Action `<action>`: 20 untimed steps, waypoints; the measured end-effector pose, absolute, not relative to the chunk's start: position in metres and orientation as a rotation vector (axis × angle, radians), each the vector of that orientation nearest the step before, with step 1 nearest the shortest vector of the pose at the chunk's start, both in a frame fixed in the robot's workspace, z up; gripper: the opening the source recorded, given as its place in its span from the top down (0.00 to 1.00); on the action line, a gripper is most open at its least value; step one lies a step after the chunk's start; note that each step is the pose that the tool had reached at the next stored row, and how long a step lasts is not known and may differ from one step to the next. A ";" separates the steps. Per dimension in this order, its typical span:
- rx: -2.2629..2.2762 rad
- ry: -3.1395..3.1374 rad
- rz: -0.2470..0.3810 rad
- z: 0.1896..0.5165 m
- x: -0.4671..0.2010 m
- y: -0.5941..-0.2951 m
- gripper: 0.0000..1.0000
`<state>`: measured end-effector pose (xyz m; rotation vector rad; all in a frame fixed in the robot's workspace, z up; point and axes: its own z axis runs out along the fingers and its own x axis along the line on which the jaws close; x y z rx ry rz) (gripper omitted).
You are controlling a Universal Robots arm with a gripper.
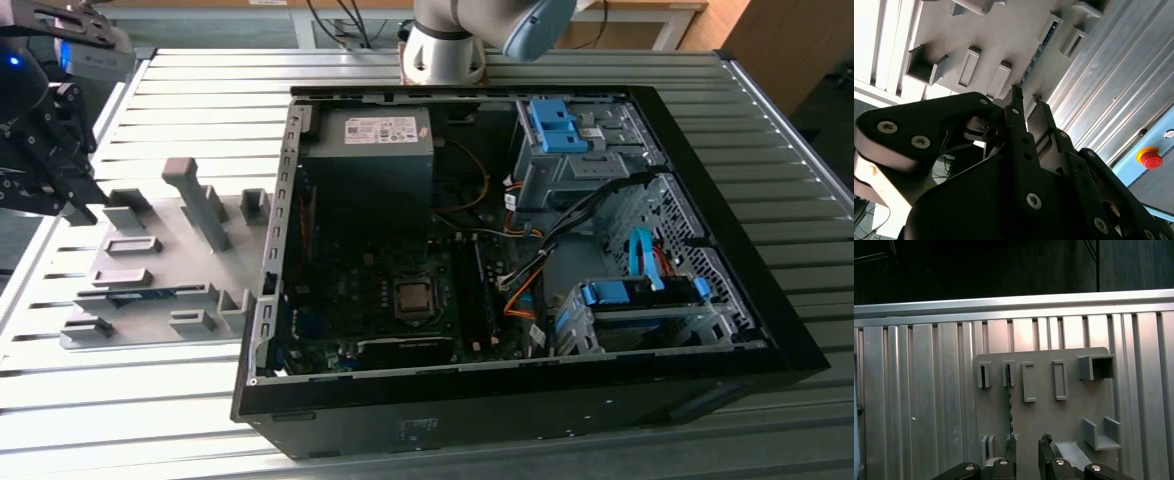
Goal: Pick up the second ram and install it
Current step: 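Pick up the second ram and move it above second insertion slot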
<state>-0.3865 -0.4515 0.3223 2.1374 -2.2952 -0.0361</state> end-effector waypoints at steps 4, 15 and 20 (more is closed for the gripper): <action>2.137 -2.295 -0.036 0.321 -0.388 -0.451 0.69; 2.137 -2.295 -0.036 0.317 -0.391 -0.452 0.69; 2.137 -2.295 -0.036 0.315 -0.392 -0.452 0.69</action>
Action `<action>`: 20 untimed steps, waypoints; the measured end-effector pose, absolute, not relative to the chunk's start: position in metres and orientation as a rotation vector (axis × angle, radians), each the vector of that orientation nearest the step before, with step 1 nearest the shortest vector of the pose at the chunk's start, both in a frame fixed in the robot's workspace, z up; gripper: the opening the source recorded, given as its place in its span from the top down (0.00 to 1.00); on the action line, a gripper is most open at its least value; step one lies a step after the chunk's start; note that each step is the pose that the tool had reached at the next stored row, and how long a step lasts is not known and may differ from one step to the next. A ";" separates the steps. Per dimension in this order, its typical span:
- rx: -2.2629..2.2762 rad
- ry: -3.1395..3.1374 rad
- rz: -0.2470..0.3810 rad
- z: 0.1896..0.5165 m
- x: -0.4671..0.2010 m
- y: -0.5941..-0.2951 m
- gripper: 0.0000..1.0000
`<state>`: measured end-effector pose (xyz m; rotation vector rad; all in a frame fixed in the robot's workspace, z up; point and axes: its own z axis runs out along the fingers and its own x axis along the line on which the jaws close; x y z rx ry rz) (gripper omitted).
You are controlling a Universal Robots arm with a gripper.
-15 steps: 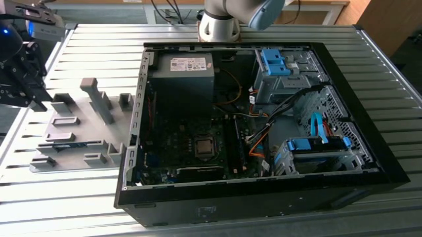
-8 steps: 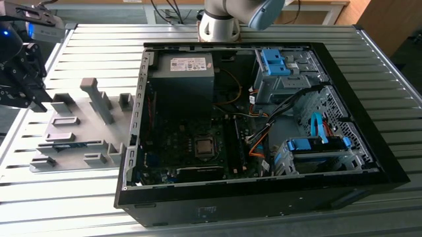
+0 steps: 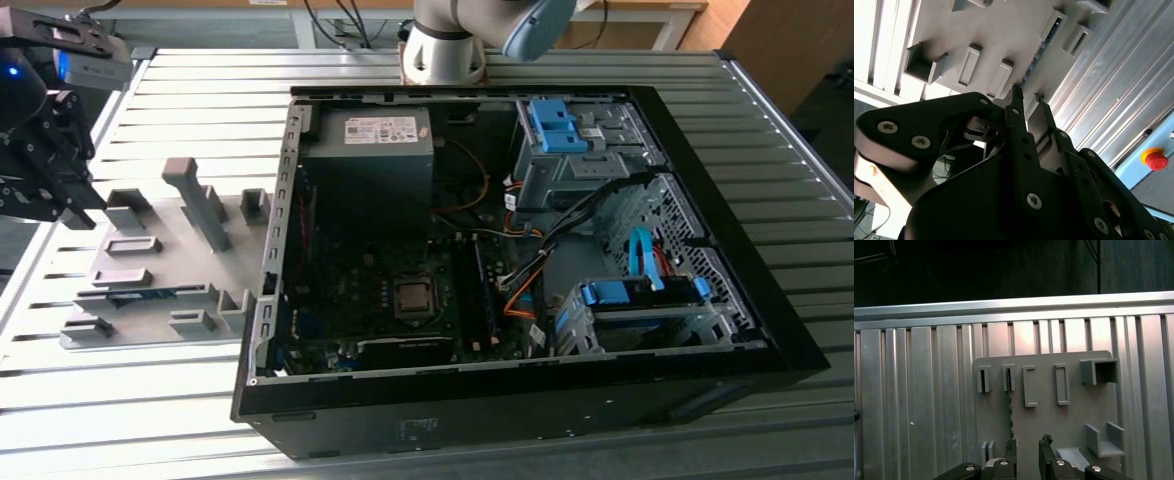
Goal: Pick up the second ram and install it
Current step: 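Pick up the second ram and move it above second insertion slot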
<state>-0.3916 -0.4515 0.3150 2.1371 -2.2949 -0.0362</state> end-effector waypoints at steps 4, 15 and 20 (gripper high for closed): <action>2.137 -2.295 -0.036 0.314 -0.392 -0.452 0.69; 2.137 -2.295 -0.036 0.311 -0.392 -0.452 0.69; 2.132 -2.299 -0.036 0.309 -0.392 -0.452 0.69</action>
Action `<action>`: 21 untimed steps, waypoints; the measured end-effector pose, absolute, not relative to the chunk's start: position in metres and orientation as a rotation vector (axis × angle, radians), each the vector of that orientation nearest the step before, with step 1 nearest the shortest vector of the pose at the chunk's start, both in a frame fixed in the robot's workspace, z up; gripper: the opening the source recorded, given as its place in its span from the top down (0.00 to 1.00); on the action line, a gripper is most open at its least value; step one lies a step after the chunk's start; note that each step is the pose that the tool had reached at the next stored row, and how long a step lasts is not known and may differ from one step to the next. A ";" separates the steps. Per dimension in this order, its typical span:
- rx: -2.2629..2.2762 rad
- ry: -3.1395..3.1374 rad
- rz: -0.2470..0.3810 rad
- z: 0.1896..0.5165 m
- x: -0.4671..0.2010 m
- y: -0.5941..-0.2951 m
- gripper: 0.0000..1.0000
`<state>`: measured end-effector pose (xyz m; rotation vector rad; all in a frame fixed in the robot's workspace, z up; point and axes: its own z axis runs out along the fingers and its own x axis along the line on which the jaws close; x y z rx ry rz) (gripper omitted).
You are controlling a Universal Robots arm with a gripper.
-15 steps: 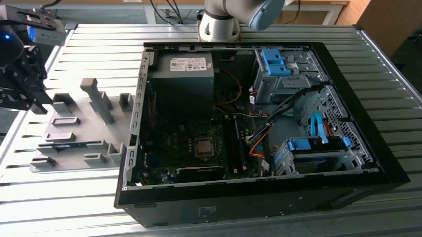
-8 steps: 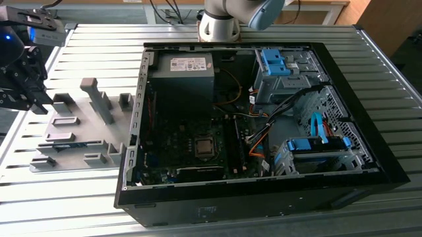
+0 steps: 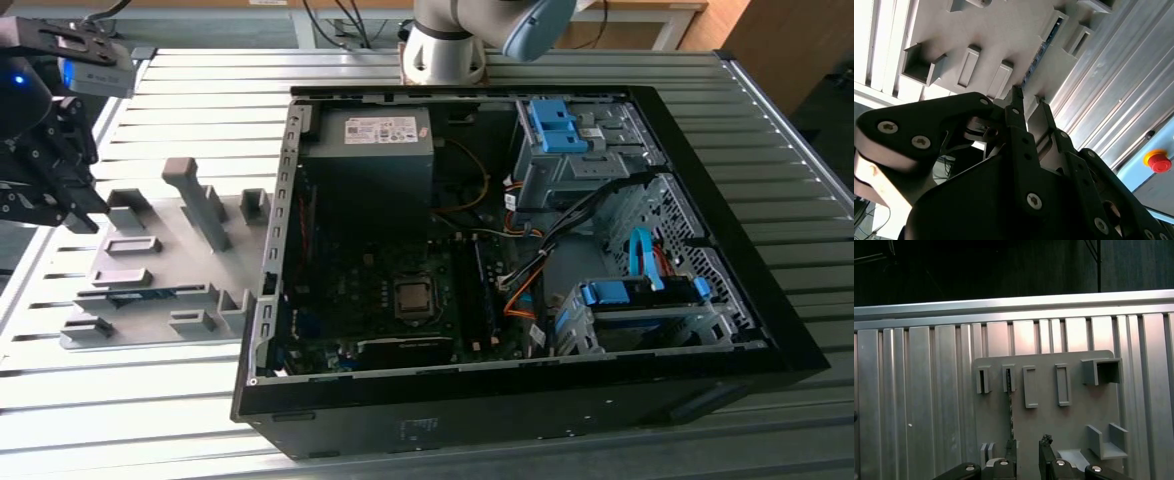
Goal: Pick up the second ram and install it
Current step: 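Pick up the second ram and move it above second insertion slot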
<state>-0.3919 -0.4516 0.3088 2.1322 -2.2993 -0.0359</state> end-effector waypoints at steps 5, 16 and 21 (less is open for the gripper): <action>2.131 -2.301 -0.036 0.307 -0.392 -0.452 0.69; 2.130 -2.302 -0.036 0.306 -0.392 -0.452 0.69; 2.130 -2.302 -0.036 0.304 -0.392 -0.452 0.69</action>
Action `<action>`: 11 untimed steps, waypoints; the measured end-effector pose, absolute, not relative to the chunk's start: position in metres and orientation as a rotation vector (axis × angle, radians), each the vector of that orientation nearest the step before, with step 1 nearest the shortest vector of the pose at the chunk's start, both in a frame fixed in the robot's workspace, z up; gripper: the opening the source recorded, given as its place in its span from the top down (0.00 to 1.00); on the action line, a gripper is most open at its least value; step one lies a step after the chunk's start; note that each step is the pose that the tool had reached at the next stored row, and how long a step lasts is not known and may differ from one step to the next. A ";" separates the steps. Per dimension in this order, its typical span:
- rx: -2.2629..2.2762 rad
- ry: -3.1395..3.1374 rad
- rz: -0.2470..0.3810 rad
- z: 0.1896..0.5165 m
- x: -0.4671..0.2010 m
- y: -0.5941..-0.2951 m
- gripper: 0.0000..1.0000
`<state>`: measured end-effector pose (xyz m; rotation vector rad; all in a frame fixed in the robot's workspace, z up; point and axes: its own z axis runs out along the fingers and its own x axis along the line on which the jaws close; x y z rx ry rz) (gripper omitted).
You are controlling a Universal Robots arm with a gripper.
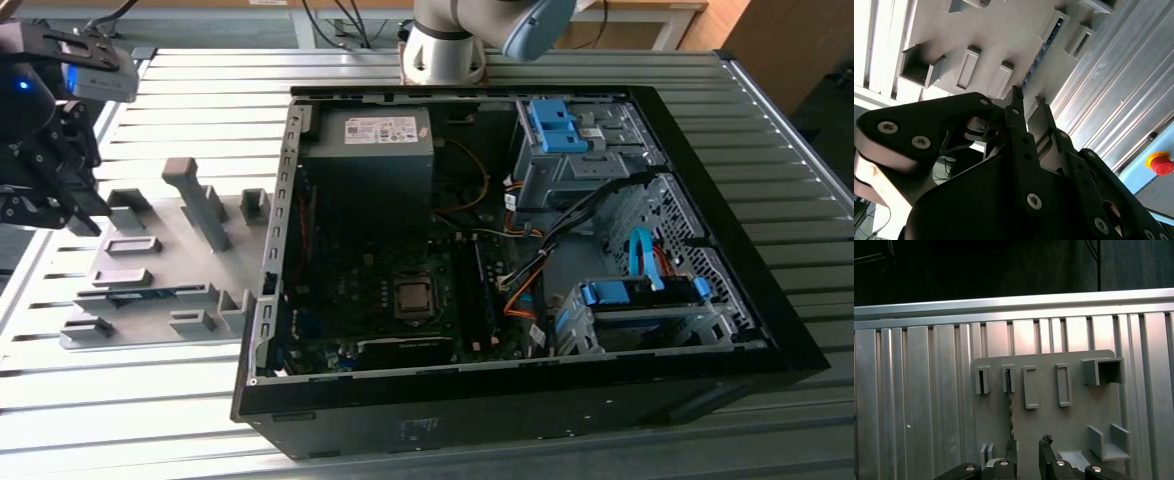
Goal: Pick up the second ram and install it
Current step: 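Pick up the second ram and move it above second insertion slot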
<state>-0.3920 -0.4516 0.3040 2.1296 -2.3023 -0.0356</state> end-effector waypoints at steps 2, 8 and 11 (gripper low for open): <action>2.127 -2.304 -0.036 0.301 -0.393 -0.452 0.69; 2.127 -2.304 -0.036 0.290 -0.393 -0.456 0.69; 2.127 -2.304 -0.036 0.285 -0.393 -0.458 0.69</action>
